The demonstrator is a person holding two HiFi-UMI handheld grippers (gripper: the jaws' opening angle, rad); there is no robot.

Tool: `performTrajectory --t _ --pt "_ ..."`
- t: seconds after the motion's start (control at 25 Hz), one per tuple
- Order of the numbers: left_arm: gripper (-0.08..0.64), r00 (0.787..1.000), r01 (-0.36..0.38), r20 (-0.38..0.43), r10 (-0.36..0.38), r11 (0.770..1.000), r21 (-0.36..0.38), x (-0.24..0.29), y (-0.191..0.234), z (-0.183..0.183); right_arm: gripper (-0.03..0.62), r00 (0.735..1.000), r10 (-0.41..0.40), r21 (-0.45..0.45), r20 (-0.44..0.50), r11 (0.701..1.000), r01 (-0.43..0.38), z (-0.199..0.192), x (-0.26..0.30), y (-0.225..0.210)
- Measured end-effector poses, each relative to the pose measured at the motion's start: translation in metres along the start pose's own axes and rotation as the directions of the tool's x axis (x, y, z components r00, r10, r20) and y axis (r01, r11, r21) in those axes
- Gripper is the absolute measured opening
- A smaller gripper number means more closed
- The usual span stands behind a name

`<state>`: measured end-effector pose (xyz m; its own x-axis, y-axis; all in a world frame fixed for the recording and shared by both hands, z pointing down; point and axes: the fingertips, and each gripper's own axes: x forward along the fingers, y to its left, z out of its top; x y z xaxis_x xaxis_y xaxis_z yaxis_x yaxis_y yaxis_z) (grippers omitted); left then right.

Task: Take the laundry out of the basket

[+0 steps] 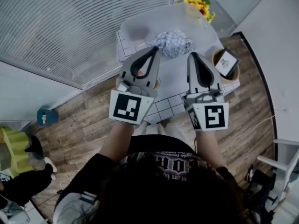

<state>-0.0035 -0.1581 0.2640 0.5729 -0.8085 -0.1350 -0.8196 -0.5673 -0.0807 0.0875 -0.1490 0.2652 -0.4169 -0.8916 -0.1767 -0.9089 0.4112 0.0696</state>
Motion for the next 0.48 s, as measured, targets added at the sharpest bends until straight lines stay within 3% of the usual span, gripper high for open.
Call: performTrajectory --t 0.48 --pt "0.002 0.998 0.056 -0.006 -0.056 0.998 0.008 0.038 0.020 -0.005 0.028 0.999 -0.047 0.003 -0.016 0.999 0.047 -0.006 0.033 -0.018"
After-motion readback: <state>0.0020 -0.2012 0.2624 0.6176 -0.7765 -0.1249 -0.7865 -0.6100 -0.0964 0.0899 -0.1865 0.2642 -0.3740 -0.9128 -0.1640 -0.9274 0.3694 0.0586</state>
